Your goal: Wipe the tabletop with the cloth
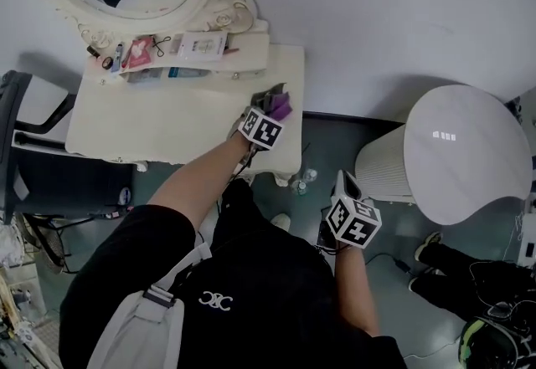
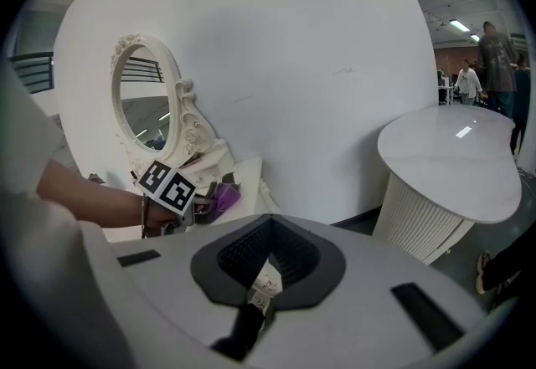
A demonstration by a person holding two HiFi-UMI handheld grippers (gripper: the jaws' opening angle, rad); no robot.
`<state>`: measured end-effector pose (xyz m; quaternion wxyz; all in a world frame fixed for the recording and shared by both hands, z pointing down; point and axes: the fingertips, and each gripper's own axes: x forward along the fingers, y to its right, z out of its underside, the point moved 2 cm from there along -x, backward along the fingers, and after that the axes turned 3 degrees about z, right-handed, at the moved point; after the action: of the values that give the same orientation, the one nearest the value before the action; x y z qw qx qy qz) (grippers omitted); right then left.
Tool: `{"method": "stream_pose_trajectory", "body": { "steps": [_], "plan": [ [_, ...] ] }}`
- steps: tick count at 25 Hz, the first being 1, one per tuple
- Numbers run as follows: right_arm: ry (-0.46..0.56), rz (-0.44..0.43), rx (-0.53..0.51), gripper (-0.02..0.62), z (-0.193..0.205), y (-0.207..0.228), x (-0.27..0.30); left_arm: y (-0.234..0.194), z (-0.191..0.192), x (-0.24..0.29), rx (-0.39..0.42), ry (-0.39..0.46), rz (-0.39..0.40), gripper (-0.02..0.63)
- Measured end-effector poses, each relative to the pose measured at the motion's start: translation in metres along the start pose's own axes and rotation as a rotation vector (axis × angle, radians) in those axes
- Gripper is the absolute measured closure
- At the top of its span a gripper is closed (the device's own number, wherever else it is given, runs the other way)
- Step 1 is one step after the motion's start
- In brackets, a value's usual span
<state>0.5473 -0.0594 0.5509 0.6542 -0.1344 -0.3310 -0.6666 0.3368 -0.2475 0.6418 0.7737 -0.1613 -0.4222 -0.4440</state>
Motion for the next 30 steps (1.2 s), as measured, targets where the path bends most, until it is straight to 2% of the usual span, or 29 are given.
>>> {"method": "stream_pose_trajectory", "body": {
  "steps": [8, 12, 15, 19, 26, 30],
  "plan": [
    [-0.015, -0.068, 0.012, 0.592, -0.005, -0.025, 0.019, 0.031, 0.046, -0.034, -0.037, 0.011, 0.034, 0.555],
    [0.001, -0.101, 0.001, 0.592, -0.017, -0.043, 0.031, 0.037, 0.056, -0.044, -0.048, 0.004, 0.043, 0.555],
    [0.004, -0.103, 0.002, 0.592, -0.017, -0.05, 0.037, 0.048, 0.06, -0.045, -0.034, 0.013, 0.088, 0.554],
    [0.013, -0.082, 0.014, 0.592, -0.022, -0.055, 0.038, 0.05, 0.049, -0.037, 0.028, 0.022, 0.156, 0.554],
    [0.018, -0.007, 0.006, 0.592, -0.02, -0.044, 0.021, 0.021, 0.007, -0.003, 0.022, 0.049, 0.119, 0.554],
    [0.02, 0.039, 0.014, 0.592, -0.013, -0.034, 0.012, -0.004, -0.008, 0.01, -0.017, 0.049, 0.095, 0.554]
  ]
}}
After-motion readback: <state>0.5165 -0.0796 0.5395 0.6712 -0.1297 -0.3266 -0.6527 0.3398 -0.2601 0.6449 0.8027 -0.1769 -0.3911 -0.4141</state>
